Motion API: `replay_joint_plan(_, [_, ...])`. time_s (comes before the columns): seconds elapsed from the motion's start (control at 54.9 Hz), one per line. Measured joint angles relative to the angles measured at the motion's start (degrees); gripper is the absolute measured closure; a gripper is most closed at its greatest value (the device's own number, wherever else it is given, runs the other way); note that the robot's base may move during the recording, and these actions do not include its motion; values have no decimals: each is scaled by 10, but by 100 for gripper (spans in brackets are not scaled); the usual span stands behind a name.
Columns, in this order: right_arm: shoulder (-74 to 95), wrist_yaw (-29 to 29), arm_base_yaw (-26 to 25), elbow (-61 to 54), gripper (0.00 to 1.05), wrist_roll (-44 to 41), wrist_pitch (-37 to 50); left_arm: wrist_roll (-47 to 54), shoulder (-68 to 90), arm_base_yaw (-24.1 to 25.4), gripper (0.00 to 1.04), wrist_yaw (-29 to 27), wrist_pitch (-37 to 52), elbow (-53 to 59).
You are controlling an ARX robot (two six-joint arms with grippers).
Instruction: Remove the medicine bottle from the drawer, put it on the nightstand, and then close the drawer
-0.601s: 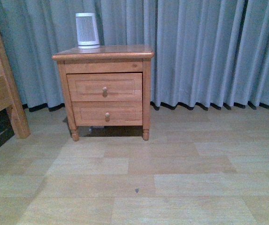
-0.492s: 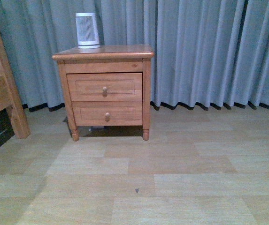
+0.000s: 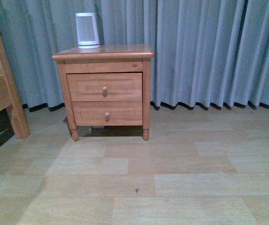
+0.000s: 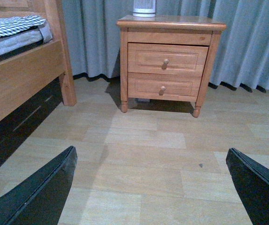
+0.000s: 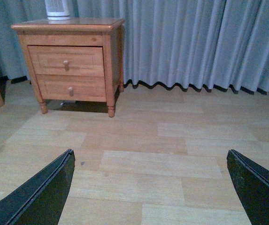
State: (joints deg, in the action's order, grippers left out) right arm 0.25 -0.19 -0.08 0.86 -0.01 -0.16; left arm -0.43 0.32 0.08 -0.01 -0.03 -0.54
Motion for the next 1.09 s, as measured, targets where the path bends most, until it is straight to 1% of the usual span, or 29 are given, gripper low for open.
replay_joint_plan(1.093, [0,0,0,0,7,0,0,0,0,0,6,0,0,0])
